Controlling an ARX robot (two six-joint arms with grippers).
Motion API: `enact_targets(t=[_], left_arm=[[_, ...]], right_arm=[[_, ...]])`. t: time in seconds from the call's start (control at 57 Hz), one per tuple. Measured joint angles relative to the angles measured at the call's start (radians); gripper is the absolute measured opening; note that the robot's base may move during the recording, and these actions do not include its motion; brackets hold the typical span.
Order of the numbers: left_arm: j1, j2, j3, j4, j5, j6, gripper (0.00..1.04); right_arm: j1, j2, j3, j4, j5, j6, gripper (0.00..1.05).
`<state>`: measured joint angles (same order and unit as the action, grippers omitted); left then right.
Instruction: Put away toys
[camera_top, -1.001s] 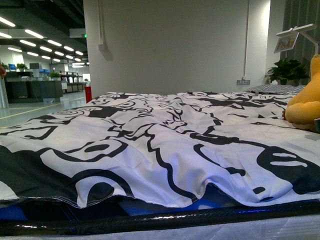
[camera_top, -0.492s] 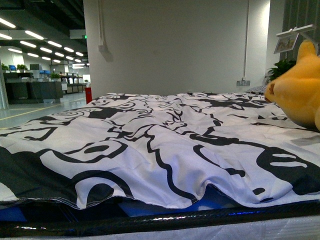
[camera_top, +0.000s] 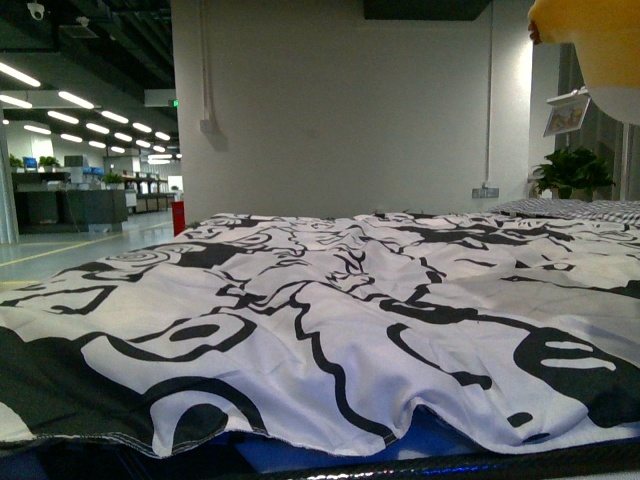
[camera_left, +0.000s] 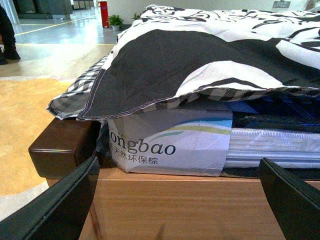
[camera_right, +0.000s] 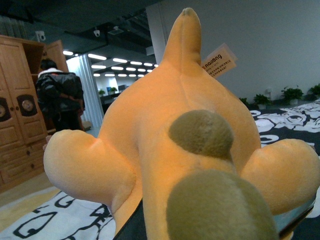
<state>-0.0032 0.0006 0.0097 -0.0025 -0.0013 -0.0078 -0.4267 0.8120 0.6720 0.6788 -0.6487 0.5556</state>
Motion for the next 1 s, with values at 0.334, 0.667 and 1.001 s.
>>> enact_targets(t=[0.334,0.667,1.001], left_arm=[[0.000,0.000,0.000,0.000,0.000,0.000,0.98],[0.000,0.000,0.000,0.000,0.000,0.000,0.98],[0.000,0.000,0.000,0.000,0.000,0.000,0.98]], right_arm=[[-0.044,-0.176,-0.154,-0.015,-0.014,0.138,0.11],[-0.051,-0.237,-0.190,-0.089,0.002,0.141,0.11],[0.125,-0.388,-0.228,-0.707,0.369,-0.431,0.11]])
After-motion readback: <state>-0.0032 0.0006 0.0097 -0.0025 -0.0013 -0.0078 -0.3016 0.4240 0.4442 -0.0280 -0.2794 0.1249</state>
